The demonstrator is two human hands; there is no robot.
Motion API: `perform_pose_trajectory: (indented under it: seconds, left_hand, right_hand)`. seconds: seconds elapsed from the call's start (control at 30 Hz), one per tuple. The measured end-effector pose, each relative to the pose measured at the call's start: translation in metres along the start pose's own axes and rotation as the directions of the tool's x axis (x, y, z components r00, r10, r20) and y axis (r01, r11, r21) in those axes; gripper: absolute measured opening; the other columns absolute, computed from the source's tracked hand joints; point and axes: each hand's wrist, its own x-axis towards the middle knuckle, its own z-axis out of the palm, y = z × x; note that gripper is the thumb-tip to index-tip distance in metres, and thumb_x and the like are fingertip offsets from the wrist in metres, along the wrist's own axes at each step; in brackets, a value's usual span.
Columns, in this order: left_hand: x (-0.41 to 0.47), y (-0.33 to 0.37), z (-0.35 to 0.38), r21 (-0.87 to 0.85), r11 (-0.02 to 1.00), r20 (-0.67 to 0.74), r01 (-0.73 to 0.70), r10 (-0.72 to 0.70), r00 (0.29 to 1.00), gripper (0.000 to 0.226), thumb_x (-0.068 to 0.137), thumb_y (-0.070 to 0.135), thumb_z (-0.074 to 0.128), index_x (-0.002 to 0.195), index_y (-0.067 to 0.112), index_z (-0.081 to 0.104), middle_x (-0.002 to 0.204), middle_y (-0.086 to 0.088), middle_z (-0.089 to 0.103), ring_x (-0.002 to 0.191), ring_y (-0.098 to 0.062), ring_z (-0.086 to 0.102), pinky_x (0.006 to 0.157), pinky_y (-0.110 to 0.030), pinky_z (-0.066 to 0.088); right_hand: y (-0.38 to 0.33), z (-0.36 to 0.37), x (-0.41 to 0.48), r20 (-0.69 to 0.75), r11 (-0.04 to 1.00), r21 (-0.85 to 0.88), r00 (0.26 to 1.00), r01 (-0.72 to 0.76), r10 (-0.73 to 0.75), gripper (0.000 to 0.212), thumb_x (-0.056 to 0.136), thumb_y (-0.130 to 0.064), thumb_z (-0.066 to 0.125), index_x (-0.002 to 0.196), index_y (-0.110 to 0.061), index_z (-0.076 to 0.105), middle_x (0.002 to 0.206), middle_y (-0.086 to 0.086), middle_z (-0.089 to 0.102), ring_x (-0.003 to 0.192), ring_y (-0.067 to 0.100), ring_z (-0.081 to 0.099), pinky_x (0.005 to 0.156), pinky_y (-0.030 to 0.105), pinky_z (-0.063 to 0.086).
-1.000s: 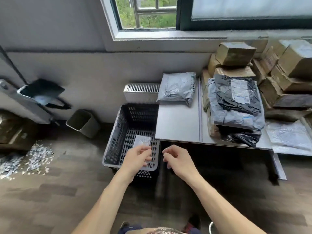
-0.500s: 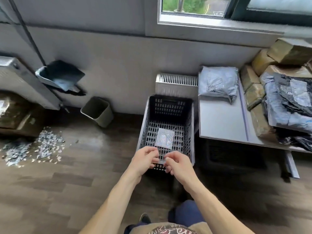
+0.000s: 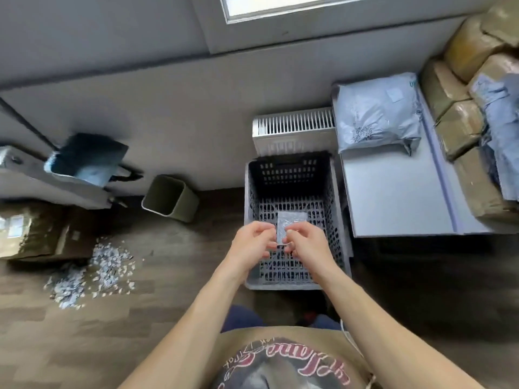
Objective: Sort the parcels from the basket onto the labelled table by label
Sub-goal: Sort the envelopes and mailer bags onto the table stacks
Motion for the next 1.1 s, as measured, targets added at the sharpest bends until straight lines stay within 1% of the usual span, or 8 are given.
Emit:
perform_pose_trajectory:
  seconds: [0.3,0.43,0.57,0.67,0.8,0.87,1.0,1.1]
  left_hand:
    - [0.118,-0.001,-0.001,0.208,0.974,0.253,0.085,-0.138,0.958,0.017,0.102,0.021,0.058,0.117,0.019,0.066,0.110,-0.002,0.072,0.094,-0.013,0.072,0.076,-0.028,0.054]
    - [0.187,-0.012,-0.008,0.380,0.924,0.395,0.049,-0.210,0.894,0.015,0.103,0.019,0.057,0.115,0.018,0.065,0.110,-0.004,0.072,0.093,-0.012,0.071,0.081,-0.031,0.057]
    - [0.257,-0.015,-0.011,0.544,0.836,0.500,-0.076,-0.250,0.829,0.011,0.102,0.019,0.059,0.110,0.016,0.067,0.098,-0.002,0.070,0.088,-0.018,0.069,0.081,-0.035,0.055]
    - [0.301,-0.024,-0.005,0.632,0.755,0.539,-0.177,-0.264,0.800,0.002,0.099,0.022,0.062,0.099,0.022,0.064,0.096,-0.001,0.069,0.098,-0.026,0.070,0.088,-0.041,0.055]
    - [0.343,-0.043,0.013,0.660,0.711,0.573,-0.242,-0.270,0.774,0.005,0.101,0.020,0.060,0.102,0.016,0.061,0.082,0.000,0.062,0.066,-0.016,0.058,0.065,-0.030,0.046]
    - [0.361,-0.059,0.025,0.687,0.667,0.588,-0.288,-0.279,0.759,0.007,0.100,0.022,0.059,0.104,0.016,0.060,0.082,0.002,0.059,0.063,-0.014,0.052,0.063,-0.029,0.040]
    - [0.392,-0.092,0.055,0.766,0.536,0.579,-0.354,-0.337,0.742,0.020,0.099,0.027,0.058,0.116,0.016,0.059,0.095,0.001,0.063,0.077,-0.019,0.058,0.067,-0.030,0.045]
    - [0.413,-0.108,0.080,0.796,0.350,0.602,-0.493,-0.381,0.701,0.045,0.100,0.030,0.055,0.142,0.015,0.047,0.128,-0.003,0.058,0.107,-0.025,0.062,0.084,-0.034,0.049]
  right_hand:
    - [0.028,0.024,0.079,-0.211,0.961,0.171,0.945,-0.217,0.251,0.018,0.101,-0.006,0.053,0.114,-0.007,0.066,0.086,0.010,0.071,0.061,0.011,0.063,0.052,0.016,0.048]
    - [0.055,0.050,0.115,-0.343,0.871,0.372,0.825,-0.320,0.449,0.016,0.103,-0.008,0.053,0.114,-0.007,0.065,0.090,0.011,0.071,0.067,0.015,0.065,0.055,0.020,0.050]
    - [0.073,0.077,0.150,-0.394,0.729,0.612,0.680,-0.307,0.618,0.016,0.104,-0.014,0.057,0.117,-0.008,0.065,0.092,0.011,0.072,0.077,0.019,0.071,0.062,0.024,0.056]
    - [0.085,0.092,0.174,-0.383,0.658,0.700,0.632,-0.278,0.674,0.012,0.104,-0.013,0.056,0.109,-0.010,0.066,0.095,0.010,0.072,0.081,0.020,0.071,0.065,0.025,0.059]
    - [0.114,0.103,0.212,-0.339,0.593,0.757,0.610,-0.275,0.716,0.014,0.104,-0.010,0.055,0.116,-0.007,0.063,0.100,0.011,0.069,0.087,0.022,0.069,0.071,0.027,0.059]
    - [0.138,0.105,0.235,-0.322,0.575,0.764,0.601,-0.291,0.731,0.014,0.103,-0.008,0.055,0.115,-0.010,0.062,0.104,0.010,0.068,0.093,0.023,0.069,0.074,0.028,0.059]
    - [0.192,0.107,0.274,-0.301,0.584,0.714,0.585,-0.385,0.753,0.015,0.101,-0.011,0.056,0.115,-0.011,0.063,0.109,0.009,0.068,0.100,0.023,0.070,0.080,0.032,0.060]
    - [0.225,0.103,0.296,-0.296,0.587,0.679,0.567,-0.441,0.768,0.026,0.101,-0.014,0.057,0.127,-0.010,0.061,0.110,0.005,0.066,0.105,0.024,0.068,0.091,0.038,0.060]
